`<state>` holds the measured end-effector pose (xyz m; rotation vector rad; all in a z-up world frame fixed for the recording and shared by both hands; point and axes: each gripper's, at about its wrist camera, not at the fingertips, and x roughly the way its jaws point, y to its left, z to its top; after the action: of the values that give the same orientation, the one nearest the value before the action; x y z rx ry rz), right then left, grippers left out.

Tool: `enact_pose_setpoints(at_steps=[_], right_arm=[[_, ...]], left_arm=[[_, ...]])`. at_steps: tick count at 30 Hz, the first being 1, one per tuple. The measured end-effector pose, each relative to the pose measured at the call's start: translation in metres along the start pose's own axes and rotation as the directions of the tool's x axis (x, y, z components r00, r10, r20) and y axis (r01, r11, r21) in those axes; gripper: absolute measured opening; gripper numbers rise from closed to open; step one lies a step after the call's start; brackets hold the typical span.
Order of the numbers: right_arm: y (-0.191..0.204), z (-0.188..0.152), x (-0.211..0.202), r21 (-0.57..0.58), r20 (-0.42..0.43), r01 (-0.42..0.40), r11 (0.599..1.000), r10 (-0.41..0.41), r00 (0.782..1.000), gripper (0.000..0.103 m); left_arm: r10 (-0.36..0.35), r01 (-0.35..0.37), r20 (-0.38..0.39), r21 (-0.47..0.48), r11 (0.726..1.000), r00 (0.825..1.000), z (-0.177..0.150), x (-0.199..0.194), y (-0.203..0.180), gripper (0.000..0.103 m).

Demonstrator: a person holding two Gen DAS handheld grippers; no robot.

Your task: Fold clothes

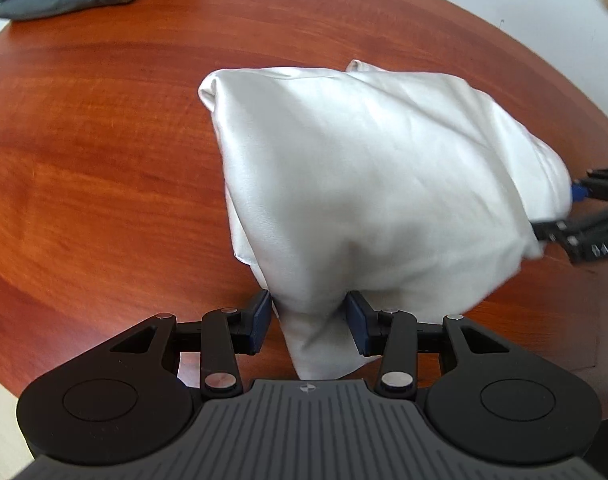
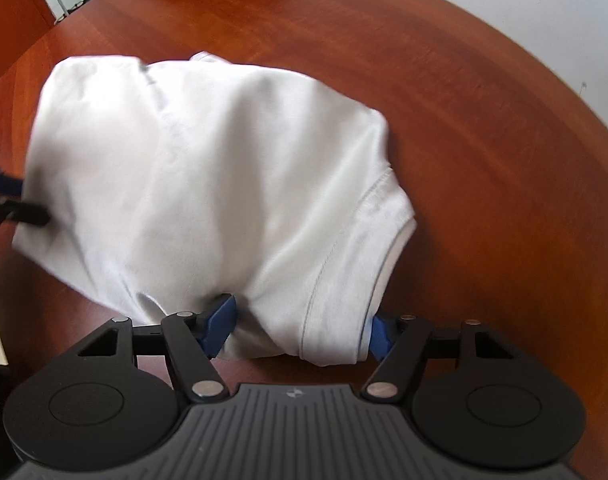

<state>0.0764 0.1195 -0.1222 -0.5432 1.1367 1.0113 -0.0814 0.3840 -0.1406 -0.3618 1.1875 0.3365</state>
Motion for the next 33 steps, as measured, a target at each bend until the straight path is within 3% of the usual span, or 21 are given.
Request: enact_pose_setpoints(at_steps=[8, 12, 16, 20, 25, 29, 33], right_arm=[[0.043, -0.028, -0.004, 0.119, 0.001, -0.05, 0.992, 0.051, 0.999, 0.074], [0.07, -0.037, -0.003, 0.154, 0.009, -0.031, 0.988, 0.03, 1.0, 0.075], [0.086, -0.042, -0.012, 0.222, 0.027, 0.056, 0.973, -0.063, 0.998, 0.079], [0.1, -0.038, -0.036, 0.22, 0.049, 0.187, 0.957, -0.202, 0.978, 0.085], [0.121, -0.016, -0.06, 0.188, 0.1, 0.28, 0.941, -0.302, 0.948, 0.086], [0.144, 0.015, -0.057, 0.108, 0.156, 0.254, 0.961, -0.269, 0.951, 0.086], [0.174, 0.046, -0.038, 0.034, 0.212, 0.183, 0.983, -0.186, 0.96, 0.086]], left_arm=[[0.003, -0.002, -0.01, 0.095, 0.995, 1.0, 0.037, 0.011, 0.037, 0.045], [-0.038, 0.041, -0.021, 0.154, 0.987, 0.999, 0.056, 0.019, 0.058, 0.045], [-0.103, 0.108, -0.034, 0.227, 0.968, 0.994, 0.062, 0.017, 0.07, 0.046], [-0.171, 0.173, -0.032, 0.27, 0.947, 0.985, 0.063, 0.01, 0.089, 0.049], [-0.18, 0.167, 0.027, 0.261, 0.951, 0.983, 0.062, -0.007, 0.118, 0.051], [-0.178, 0.156, 0.079, 0.225, 0.962, 0.981, 0.053, -0.027, 0.134, 0.052], [-0.171, 0.147, 0.11, 0.198, 0.969, 0.979, 0.044, -0.04, 0.145, 0.052]])
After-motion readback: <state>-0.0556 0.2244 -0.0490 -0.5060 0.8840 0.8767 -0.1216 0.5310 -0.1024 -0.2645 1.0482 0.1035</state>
